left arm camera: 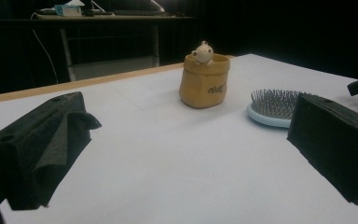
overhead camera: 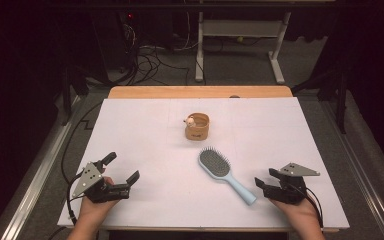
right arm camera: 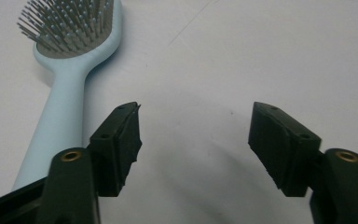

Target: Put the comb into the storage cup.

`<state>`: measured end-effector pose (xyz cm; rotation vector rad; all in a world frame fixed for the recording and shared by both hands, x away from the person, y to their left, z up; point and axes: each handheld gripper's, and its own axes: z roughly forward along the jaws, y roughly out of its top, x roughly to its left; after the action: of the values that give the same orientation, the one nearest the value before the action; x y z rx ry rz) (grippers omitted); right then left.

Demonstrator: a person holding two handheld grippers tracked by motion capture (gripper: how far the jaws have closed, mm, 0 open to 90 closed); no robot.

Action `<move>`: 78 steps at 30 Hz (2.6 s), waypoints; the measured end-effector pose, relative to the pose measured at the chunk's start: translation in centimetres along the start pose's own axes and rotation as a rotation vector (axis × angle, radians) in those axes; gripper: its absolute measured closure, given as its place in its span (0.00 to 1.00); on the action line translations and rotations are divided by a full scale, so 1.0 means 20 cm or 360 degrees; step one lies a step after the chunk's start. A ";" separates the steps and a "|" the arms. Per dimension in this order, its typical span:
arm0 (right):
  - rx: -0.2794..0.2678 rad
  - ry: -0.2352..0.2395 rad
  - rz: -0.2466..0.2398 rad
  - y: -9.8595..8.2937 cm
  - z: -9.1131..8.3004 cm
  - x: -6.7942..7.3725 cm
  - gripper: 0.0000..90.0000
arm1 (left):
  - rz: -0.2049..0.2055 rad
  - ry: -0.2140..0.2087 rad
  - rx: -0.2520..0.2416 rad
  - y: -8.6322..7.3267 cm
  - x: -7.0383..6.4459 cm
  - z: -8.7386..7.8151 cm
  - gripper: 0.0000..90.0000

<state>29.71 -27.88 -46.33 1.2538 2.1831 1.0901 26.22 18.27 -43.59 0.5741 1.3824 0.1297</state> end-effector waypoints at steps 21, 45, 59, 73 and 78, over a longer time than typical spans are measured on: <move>-0.0079 0.0015 0.0044 0.01 0.00 -0.01 0.00 | 0.0023 0.0010 0.0021 -0.01 0.00 0.00 0.00; -0.0028 -0.0035 0.0018 0.02 0.00 -0.02 0.00 | 0.0072 0.0001 0.0012 -0.03 0.01 0.01 0.00; 0.0176 -0.0044 0.0006 0.05 0.03 -0.05 0.00 | 0.0055 0.0014 0.0085 -0.05 0.02 0.02 0.00; 0.0334 -0.0019 -0.0037 0.09 0.07 -0.05 0.00 | 0.0022 0.0002 0.0085 -0.03 0.01 0.02 0.00; 0.0379 -0.0034 -0.0067 0.09 0.08 -0.05 0.00 | 0.0015 0.0010 0.0109 -0.04 0.01 0.02 0.00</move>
<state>32.27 -27.46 -45.88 1.3029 2.3654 0.8146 26.42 17.57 -44.15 0.6376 1.3949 0.0919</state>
